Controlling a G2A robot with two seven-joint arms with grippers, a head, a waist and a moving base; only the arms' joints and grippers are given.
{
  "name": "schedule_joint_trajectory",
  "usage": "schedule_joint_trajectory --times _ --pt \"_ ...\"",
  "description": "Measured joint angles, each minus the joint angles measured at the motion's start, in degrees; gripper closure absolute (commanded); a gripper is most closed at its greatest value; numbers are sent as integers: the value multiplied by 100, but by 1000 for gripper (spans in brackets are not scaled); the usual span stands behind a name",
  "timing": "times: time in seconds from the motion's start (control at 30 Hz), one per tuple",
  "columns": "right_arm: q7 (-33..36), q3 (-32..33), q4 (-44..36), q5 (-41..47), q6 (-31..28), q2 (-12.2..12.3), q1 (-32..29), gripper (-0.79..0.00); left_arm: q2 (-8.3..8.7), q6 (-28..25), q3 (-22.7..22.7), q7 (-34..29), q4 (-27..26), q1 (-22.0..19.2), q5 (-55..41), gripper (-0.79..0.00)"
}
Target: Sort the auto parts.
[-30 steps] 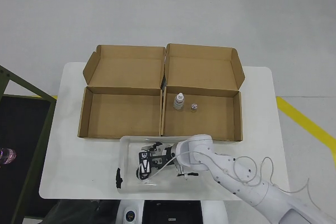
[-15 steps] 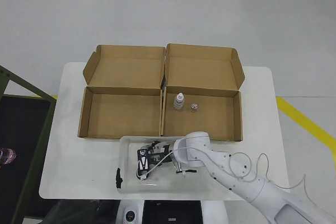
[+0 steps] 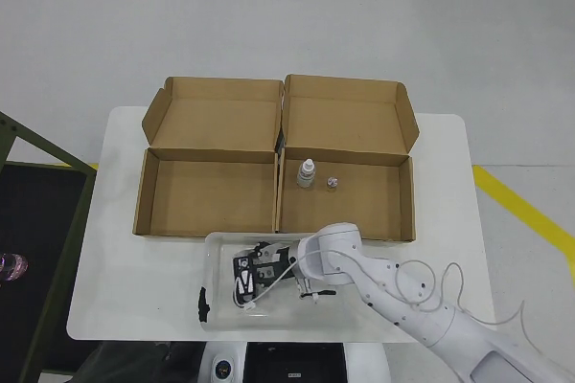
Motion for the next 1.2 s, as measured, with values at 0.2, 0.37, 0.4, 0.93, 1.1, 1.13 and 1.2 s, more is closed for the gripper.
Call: schedule_joint_trajectory --times 0.2,0.37,0.4,0.93,1.1,1.13,1.2 --pt "-322 221 -418 -178 -79 73 -100 0 0 0 0 0 0 0 0 -785" --pt "-643 433 -758 -194 -180 132 -192 0 0 0 0 0 0 0 0 -785" --pt "-724 496 -835 -180 -200 147 -217 0 0 0 0 0 0 0 0 -785" --pt "-1450 1742 -1448 -26 15 380 -538 0 0 0 0 0 0 0 0 -785" --pt "-1748 2085 -1458 82 147 426 -657 0 0 0 0 0 0 0 0 -785" --pt "-1788 2134 -1465 91 154 434 -676 0 0 0 0 0 0 0 0 -785" --pt "-1877 2229 -1497 109 183 448 -722 0 0 0 0 0 0 0 0 -785"
